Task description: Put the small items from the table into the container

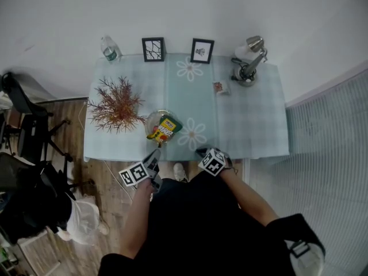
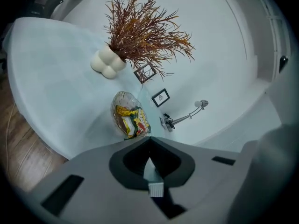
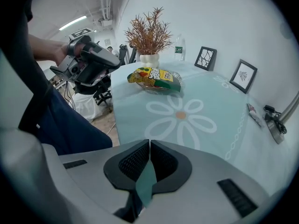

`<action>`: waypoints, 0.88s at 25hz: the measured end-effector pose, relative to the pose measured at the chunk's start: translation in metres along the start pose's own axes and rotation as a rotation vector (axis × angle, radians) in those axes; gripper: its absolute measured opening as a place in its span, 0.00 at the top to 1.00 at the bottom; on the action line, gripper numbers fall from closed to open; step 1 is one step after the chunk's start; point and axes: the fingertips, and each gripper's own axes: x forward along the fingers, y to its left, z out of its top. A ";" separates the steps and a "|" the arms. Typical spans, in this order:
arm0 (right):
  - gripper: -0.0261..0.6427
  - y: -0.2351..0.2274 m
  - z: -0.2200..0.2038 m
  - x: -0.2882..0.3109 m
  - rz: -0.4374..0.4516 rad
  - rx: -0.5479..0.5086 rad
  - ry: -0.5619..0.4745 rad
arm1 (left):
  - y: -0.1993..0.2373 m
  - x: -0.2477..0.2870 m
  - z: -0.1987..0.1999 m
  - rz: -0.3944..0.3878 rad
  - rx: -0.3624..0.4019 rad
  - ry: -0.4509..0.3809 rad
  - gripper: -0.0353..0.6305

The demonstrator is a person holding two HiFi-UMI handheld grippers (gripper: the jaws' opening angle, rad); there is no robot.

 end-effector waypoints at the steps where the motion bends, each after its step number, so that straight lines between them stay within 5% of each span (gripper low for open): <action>1: 0.92 0.000 0.001 0.000 -0.001 -0.002 0.000 | -0.001 0.001 -0.001 -0.009 -0.005 0.003 0.94; 22: 0.92 -0.034 -0.011 -0.018 -0.056 -0.019 0.047 | -0.018 0.019 -0.022 -0.014 -0.001 0.042 0.94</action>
